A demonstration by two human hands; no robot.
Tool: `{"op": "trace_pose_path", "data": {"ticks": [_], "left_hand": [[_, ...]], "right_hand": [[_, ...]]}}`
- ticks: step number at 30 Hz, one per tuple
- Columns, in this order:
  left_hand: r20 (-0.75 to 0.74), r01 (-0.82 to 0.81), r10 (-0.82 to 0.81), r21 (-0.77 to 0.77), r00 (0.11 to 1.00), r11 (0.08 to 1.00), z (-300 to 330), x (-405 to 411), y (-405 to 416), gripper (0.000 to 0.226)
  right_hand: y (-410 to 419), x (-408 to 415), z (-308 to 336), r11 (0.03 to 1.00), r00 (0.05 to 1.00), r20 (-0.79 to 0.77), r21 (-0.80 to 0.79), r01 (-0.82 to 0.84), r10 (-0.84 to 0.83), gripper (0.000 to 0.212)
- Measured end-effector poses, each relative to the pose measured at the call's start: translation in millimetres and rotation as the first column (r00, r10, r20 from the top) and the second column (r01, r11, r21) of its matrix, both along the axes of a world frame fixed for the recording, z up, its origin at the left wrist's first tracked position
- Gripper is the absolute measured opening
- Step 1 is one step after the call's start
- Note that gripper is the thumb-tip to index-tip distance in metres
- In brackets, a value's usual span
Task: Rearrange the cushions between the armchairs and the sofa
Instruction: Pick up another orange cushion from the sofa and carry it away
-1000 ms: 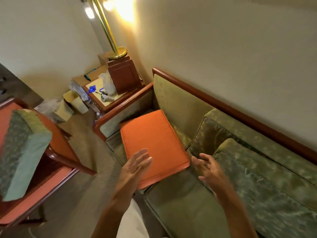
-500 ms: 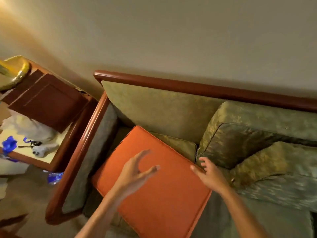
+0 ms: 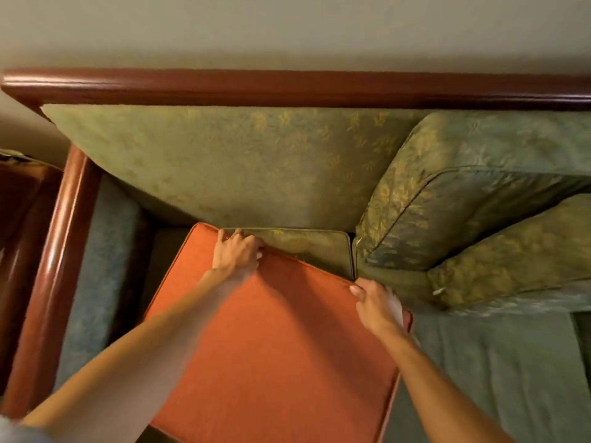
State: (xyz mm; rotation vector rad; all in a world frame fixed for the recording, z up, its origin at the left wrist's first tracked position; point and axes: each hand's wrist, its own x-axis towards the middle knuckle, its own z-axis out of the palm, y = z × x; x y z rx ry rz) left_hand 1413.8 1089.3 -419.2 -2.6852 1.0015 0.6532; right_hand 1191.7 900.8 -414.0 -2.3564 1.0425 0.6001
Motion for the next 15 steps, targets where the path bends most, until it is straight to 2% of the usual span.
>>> {"op": "trace_pose_path", "data": {"ticks": [3, 5, 7, 9, 11, 14, 15], "left_hand": [[0.035, 0.044, -0.04, -0.101, 0.999, 0.994, 42, -7, 10, 0.01], [0.07, 0.078, -0.062, -0.254, 0.996, 0.964, 86, -17, 31, 0.012], [0.14, 0.096, -0.039, -0.429, 0.989, 0.898, 137, -32, 64, 0.011], [0.2, 0.129, -0.03, -0.501, 0.979, 0.856, 195, -59, 103, 0.003], [0.175, 0.087, 0.01, -0.54, 0.985, 0.837, 243, -96, 141, 0.013], [0.094, -0.019, 0.086, -0.556, 0.992, 0.831, 260, -145, 177, 0.009], [0.051, -0.059, 0.103, -0.545, 0.993, 0.836, 255, -154, 181, 0.009]], "right_hand": [[1, -11, 44, 0.999, 0.999, 0.044, 0.022, 0.029, -0.03, 0.022], [5, -25, 80, 0.999, 0.984, 0.177, 0.036, -0.005, -0.001, 0.017], [14, -45, 123, 0.987, 0.906, 0.398, -0.001, -0.158, 0.146, 0.016], [27, -66, 174, 0.94, 0.756, 0.564, -0.129, -0.317, 0.332, 0.02], [44, -90, 213, 0.897, 0.67, 0.603, -0.208, -0.391, 0.432, 0.015], [60, -120, 229, 0.895, 0.673, 0.603, -0.181, -0.408, 0.429, 0.016], [59, -121, 230, 0.905, 0.702, 0.587, -0.145, -0.4, 0.404, 0.028]]}}
